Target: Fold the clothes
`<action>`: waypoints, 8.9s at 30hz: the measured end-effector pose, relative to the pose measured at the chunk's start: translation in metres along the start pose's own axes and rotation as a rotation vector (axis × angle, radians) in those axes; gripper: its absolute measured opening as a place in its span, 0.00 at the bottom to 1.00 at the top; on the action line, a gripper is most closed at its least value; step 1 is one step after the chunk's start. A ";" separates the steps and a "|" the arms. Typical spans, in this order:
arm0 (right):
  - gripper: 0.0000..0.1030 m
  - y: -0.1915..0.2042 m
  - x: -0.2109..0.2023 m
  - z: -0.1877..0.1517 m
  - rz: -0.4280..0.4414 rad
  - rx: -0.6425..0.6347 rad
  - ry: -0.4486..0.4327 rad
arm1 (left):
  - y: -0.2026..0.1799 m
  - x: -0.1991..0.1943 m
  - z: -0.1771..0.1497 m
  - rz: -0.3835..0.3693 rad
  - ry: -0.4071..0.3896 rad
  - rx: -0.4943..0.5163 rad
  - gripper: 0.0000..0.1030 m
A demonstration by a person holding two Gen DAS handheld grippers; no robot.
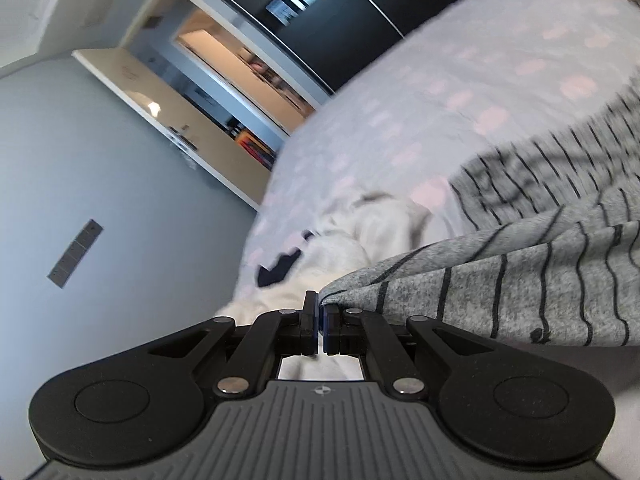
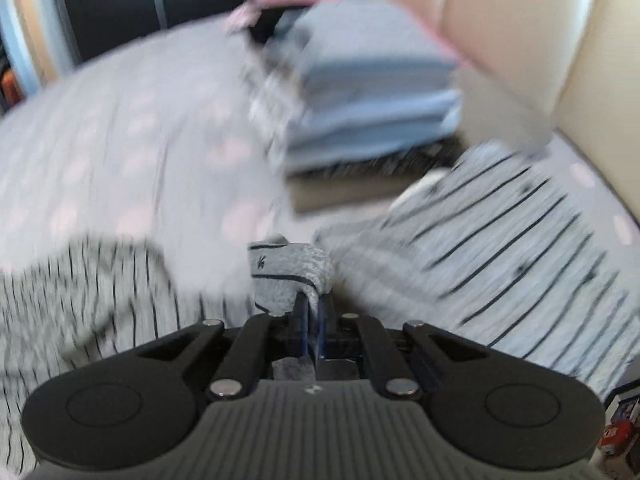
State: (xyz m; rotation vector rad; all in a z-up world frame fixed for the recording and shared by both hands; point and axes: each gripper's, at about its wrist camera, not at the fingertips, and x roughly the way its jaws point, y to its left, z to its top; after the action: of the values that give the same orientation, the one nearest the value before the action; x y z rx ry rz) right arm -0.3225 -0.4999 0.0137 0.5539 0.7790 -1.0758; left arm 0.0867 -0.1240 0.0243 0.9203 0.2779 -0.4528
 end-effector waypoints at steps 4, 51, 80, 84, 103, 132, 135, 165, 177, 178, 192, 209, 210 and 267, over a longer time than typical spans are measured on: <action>0.05 -0.010 -0.020 0.037 0.001 0.033 -0.046 | 0.034 -0.011 0.015 0.059 -0.044 -0.032 0.00; 0.32 -0.076 -0.062 -0.027 -0.118 -0.093 0.107 | 0.021 -0.084 -0.109 -0.755 0.168 0.315 0.42; 0.45 0.127 0.117 0.018 0.289 -0.010 0.232 | -0.053 0.151 0.012 -0.625 0.237 -0.095 0.53; 0.57 0.135 0.138 0.019 0.307 0.035 0.257 | -0.069 0.164 0.008 -0.614 0.268 -0.063 0.53; 0.05 0.173 0.069 0.037 0.524 0.074 0.033 | 0.001 0.111 0.033 -0.462 0.174 -0.317 0.01; 0.24 0.293 -0.023 -0.134 0.907 -0.652 0.212 | 0.074 0.052 -0.064 -0.241 0.279 -0.345 0.00; 0.30 0.275 -0.030 -0.108 0.924 -0.566 0.151 | 0.076 0.058 -0.068 -0.232 0.297 -0.349 0.00; 0.44 0.375 0.149 -0.033 0.466 -0.499 0.355 | 0.033 0.166 -0.025 -0.432 0.390 -0.364 0.13; 0.06 0.308 0.085 0.015 0.376 -0.391 0.180 | 0.049 0.142 -0.018 -0.365 0.345 -0.407 0.05; 0.06 0.293 0.078 0.022 0.364 -0.353 0.158 | 0.052 0.140 -0.019 -0.357 0.339 -0.419 0.05; 0.05 0.122 -0.007 0.133 0.107 0.029 -0.205 | 0.092 0.115 0.000 -0.285 0.201 -0.580 0.04; 0.04 0.103 0.063 0.197 -0.150 -0.032 -0.214 | 0.033 0.170 0.031 -0.211 0.252 -0.442 0.04; 0.05 0.103 0.073 0.193 -0.133 -0.038 -0.187 | 0.031 0.173 0.030 -0.210 0.260 -0.436 0.04; 0.00 0.013 -0.022 0.112 -0.176 0.038 -0.321 | 0.100 0.091 0.001 -0.194 0.125 -0.575 0.04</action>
State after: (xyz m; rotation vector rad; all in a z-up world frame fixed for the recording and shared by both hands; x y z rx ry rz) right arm -0.2839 -0.5649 0.1005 0.3365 0.5326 -1.3058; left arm 0.2147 -0.0958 0.0562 0.3588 0.5807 -0.4602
